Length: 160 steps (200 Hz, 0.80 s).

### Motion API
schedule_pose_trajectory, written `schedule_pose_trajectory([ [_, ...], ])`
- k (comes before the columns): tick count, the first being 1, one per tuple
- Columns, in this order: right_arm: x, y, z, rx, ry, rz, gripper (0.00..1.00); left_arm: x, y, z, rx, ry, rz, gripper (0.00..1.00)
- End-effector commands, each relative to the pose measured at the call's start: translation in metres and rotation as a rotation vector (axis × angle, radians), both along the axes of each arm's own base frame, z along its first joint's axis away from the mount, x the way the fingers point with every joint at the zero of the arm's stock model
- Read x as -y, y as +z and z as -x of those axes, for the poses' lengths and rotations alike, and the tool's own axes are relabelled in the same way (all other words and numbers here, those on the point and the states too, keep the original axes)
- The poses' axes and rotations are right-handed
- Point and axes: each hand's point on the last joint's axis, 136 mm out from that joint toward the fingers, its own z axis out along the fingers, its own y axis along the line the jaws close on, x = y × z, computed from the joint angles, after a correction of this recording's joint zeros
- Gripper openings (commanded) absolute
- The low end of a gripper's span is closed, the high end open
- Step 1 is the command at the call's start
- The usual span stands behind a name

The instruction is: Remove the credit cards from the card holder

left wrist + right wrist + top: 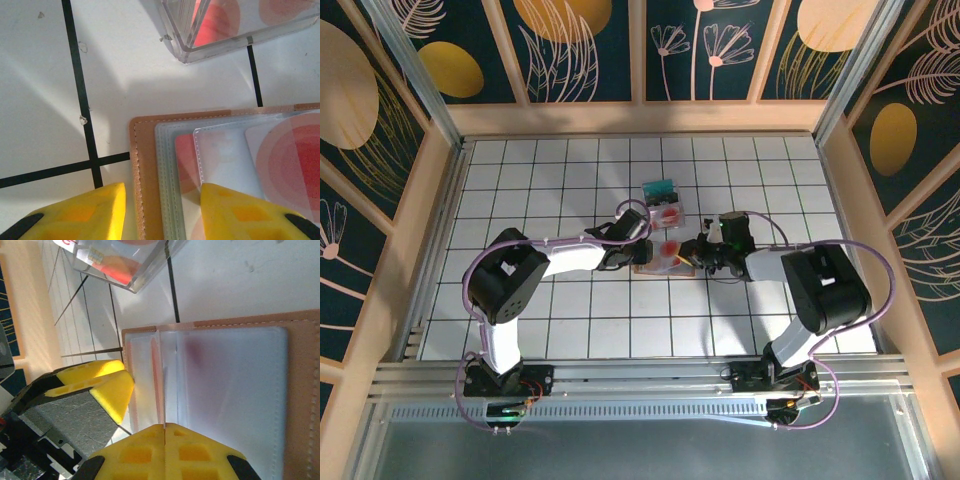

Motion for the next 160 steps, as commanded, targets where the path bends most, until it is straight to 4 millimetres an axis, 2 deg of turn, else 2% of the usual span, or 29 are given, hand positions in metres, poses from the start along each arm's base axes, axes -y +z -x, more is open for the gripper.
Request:
schedule_pose_trajectory([
  [1,0.012,0.002,-0.004,0.023,-0.016,0.075,0.00,-0.025,-0.024,0.029,-0.115,0.003,-0.103,0.42],
  [47,0.022,0.009,-0.010,0.056,-0.031,0.138,0.00,-0.019,0.000,0.023,-0.070,0.009,-0.057,0.43],
  [106,0.026,0.031,-0.021,0.124,-0.037,0.173,0.00,-0.012,0.034,0.010,0.007,0.015,-0.012,0.45],
  [141,0.027,0.057,-0.029,0.221,-0.059,0.164,0.00,-0.010,0.069,-0.006,0.118,0.060,0.048,0.53],
  [145,0.027,0.060,-0.030,0.234,-0.062,0.162,0.00,-0.009,0.083,-0.009,0.151,0.066,0.079,0.55],
  [160,0.028,0.074,-0.035,0.286,-0.085,0.147,0.00,-0.005,0.105,-0.018,0.220,0.077,0.154,0.58],
])
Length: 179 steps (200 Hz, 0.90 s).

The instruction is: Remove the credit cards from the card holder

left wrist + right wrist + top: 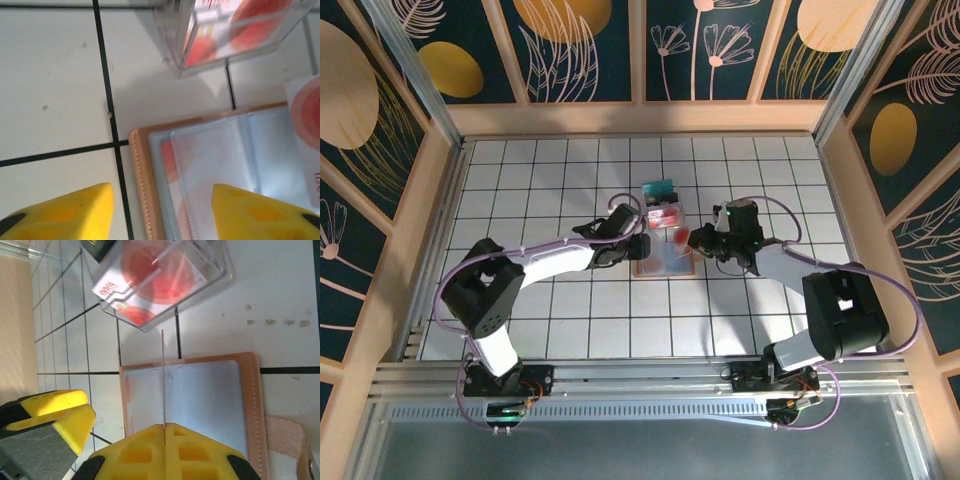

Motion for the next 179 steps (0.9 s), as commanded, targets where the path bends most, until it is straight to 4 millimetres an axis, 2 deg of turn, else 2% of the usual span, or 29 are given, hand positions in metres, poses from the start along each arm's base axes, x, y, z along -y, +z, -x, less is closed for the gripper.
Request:
schedule_pose_trajectory([
  [1,0.004,0.033,-0.016,0.133,-0.031,-0.005,0.00,0.006,0.053,-0.020,0.153,0.042,0.129,0.58],
  [53,0.002,0.083,-0.025,0.327,-0.087,-0.152,0.00,0.018,0.116,-0.041,0.307,0.015,0.425,0.65],
  [55,0.002,0.085,-0.025,0.335,-0.087,-0.159,0.00,0.016,0.111,-0.040,0.300,0.016,0.427,0.65],
  [60,0.001,0.090,-0.025,0.352,-0.089,-0.175,0.00,0.015,0.113,-0.040,0.301,0.011,0.460,0.65],
  [85,-0.001,0.109,-0.024,0.427,-0.090,-0.257,0.00,0.014,0.133,-0.042,0.340,-0.018,0.626,0.67],
  [104,-0.005,0.122,-0.022,0.471,-0.077,-0.319,0.00,0.021,0.146,-0.038,0.371,-0.076,0.688,0.67],
  [126,-0.008,0.129,-0.022,0.490,-0.064,-0.359,0.00,0.029,0.157,-0.032,0.384,-0.136,0.740,0.67],
  [145,-0.011,0.132,-0.021,0.496,-0.051,-0.390,0.00,0.034,0.164,-0.026,0.393,-0.181,0.778,0.74],
  [179,-0.016,0.137,-0.020,0.504,-0.031,-0.437,0.00,0.036,0.165,-0.023,0.395,-0.199,0.798,0.73],
])
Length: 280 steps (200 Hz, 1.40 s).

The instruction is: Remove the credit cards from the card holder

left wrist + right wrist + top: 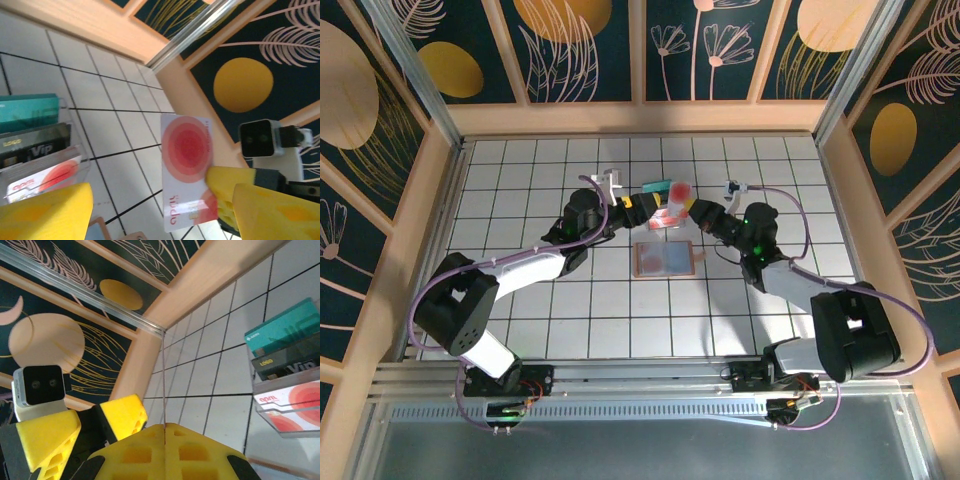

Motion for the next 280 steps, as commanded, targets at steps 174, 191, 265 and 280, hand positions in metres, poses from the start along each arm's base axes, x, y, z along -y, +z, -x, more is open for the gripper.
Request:
schedule_pose_trajectory([
  [174,-0.037,0.029,0.013,0.096,0.156,-0.123,0.00,0.031,0.028,0.008,0.074,-0.182,0.131,0.19],
  [191,-0.038,0.028,0.013,0.092,0.165,-0.128,0.00,0.032,0.028,0.008,0.081,-0.185,0.119,0.12],
  [265,-0.024,0.009,0.007,0.023,0.076,0.037,0.27,0.037,0.026,0.000,0.213,-0.239,-0.198,0.00],
  [280,-0.012,0.003,0.004,-0.001,0.010,0.118,0.39,0.033,0.020,-0.002,0.262,-0.261,-0.335,0.00],
])
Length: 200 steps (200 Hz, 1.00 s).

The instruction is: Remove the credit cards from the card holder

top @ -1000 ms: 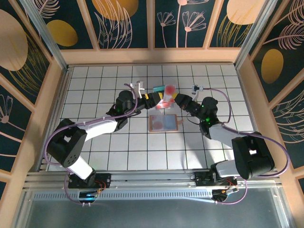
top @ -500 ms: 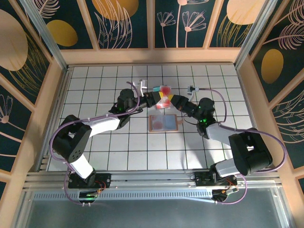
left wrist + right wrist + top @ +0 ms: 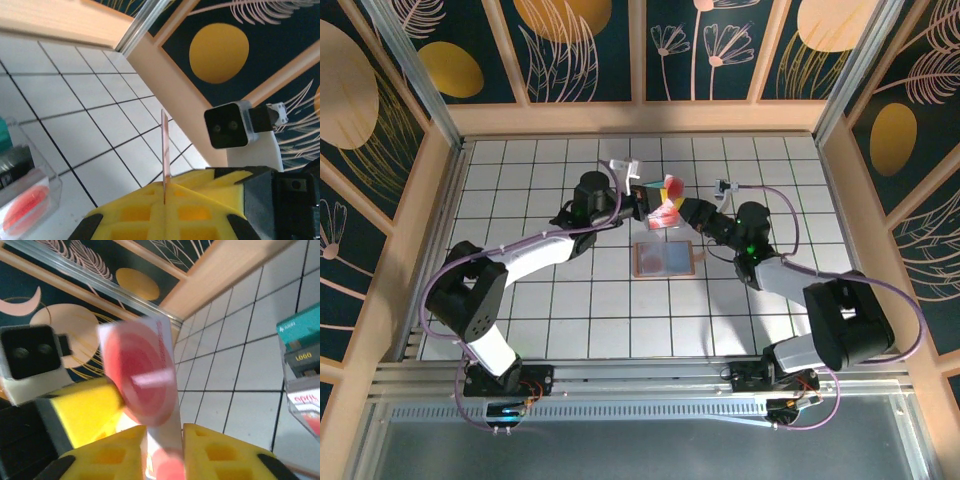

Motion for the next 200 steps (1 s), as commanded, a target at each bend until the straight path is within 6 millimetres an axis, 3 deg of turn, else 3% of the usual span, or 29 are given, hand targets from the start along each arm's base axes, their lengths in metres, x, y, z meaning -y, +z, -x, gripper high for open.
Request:
schedule_pose_trajectory([
  [1,0.010,0.002,-0.001,0.009,-0.057,0.137,0.40,-0.002,0.002,0.004,0.152,-0.066,-0.221,0.00],
  [43,0.051,0.007,0.000,-0.001,-0.243,0.304,0.55,-0.012,-0.012,-0.008,0.354,-0.164,-0.561,0.00],
  [47,0.055,0.009,0.001,0.002,-0.265,0.315,0.56,-0.011,-0.025,-0.012,0.355,-0.179,-0.598,0.00],
  [79,0.089,0.025,0.007,0.020,-0.423,0.379,0.68,-0.008,-0.030,-0.018,0.515,-0.277,-0.720,0.00],
  [111,0.120,0.030,0.014,-0.009,-0.566,0.441,0.87,-0.001,-0.049,-0.025,0.573,-0.381,-0.803,0.00],
  [118,0.125,0.031,0.015,-0.016,-0.589,0.451,0.99,0.001,-0.056,-0.027,0.569,-0.402,-0.823,0.00],
  [153,0.140,0.030,0.019,-0.042,-0.658,0.475,0.99,0.006,-0.085,-0.036,0.561,-0.502,-0.896,0.00],
  [200,0.148,0.027,0.022,-0.062,-0.698,0.480,0.99,0.013,-0.100,-0.051,0.559,-0.573,-0.964,0.00],
])
